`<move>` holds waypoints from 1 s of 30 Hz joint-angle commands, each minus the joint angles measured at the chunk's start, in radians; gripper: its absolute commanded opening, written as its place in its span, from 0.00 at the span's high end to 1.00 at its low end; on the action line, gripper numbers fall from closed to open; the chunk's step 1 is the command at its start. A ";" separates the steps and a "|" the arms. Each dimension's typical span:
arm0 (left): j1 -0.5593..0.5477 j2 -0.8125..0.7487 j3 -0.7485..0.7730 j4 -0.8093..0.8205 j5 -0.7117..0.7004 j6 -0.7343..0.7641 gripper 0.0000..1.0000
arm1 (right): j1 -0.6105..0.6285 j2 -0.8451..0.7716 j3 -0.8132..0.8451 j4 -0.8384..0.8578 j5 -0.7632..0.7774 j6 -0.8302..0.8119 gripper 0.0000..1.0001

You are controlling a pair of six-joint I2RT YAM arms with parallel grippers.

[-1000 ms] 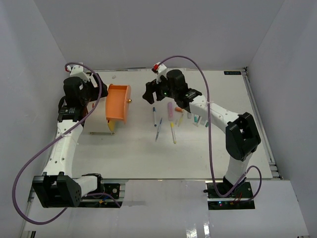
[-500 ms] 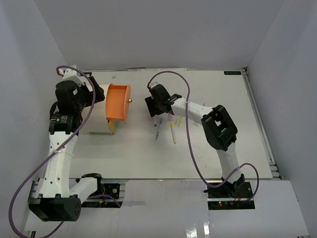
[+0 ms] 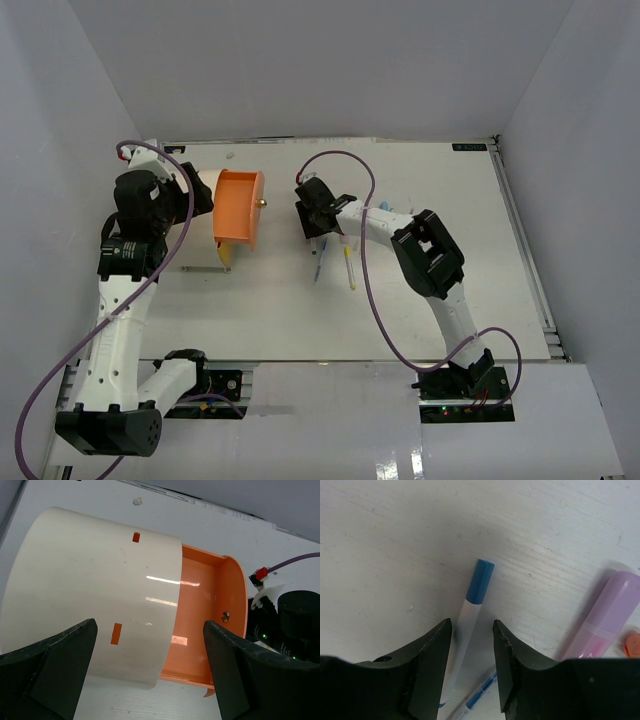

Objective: Sort the stationery into containers
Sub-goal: Pick up the pen from the center of the board.

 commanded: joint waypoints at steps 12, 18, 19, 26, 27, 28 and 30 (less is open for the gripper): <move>-0.005 -0.040 -0.011 -0.012 -0.013 -0.017 0.02 | 0.006 0.002 0.034 0.017 0.010 0.056 0.92; -0.005 -0.043 -0.009 -0.013 -0.007 -0.024 0.02 | 0.006 -0.128 0.072 0.027 0.010 0.040 0.92; -0.005 -0.043 -0.009 -0.012 -0.003 -0.024 0.02 | 0.004 -0.151 0.081 0.027 0.005 0.038 0.92; -0.005 -0.040 -0.009 -0.012 0.003 -0.029 0.02 | 0.006 -0.390 0.075 0.085 -0.062 0.081 0.92; -0.005 -0.041 -0.011 -0.013 0.001 -0.029 0.02 | 0.006 -0.410 0.067 0.094 -0.077 0.092 0.92; -0.005 -0.041 -0.014 -0.012 0.001 -0.029 0.02 | 0.007 -0.429 0.054 0.102 -0.105 0.113 0.92; -0.005 -0.043 -0.017 -0.012 -0.003 -0.029 0.02 | 0.010 -0.481 0.043 0.129 -0.125 0.132 0.92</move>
